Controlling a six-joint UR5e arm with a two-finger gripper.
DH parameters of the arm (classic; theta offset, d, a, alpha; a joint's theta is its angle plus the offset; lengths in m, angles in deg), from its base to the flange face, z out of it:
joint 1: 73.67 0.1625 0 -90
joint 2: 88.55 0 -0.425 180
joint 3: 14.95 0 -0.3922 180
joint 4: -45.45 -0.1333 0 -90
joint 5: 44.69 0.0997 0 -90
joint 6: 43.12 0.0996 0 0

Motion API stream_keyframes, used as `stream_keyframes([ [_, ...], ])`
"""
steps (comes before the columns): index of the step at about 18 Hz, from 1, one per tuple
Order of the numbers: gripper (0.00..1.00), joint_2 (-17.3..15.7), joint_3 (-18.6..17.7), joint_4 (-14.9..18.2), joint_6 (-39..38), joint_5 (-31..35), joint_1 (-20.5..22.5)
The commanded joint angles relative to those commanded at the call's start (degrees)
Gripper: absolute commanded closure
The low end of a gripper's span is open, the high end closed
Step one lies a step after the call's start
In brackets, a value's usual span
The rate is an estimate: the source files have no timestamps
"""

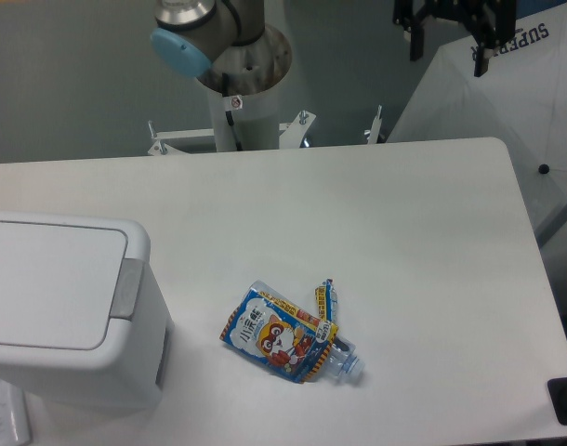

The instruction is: Open the trash can

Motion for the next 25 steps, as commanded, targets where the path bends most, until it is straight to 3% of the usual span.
stream_keyframes([
  [6, 0.00, -0.17, 0.00, 0.00, -0.35, -0.09, -0.26],
  [12, 0.00, -0.09, -0.18, -0.09, -11.50, -0.79, -0.79],
  [19, 0.00, 1.05, -0.09, -0.35, -15.10, -1.49, -4.65],
  [25, 0.00, 2.02, -0.18, -6.84, -35.21, -11.16, -7.90],
])
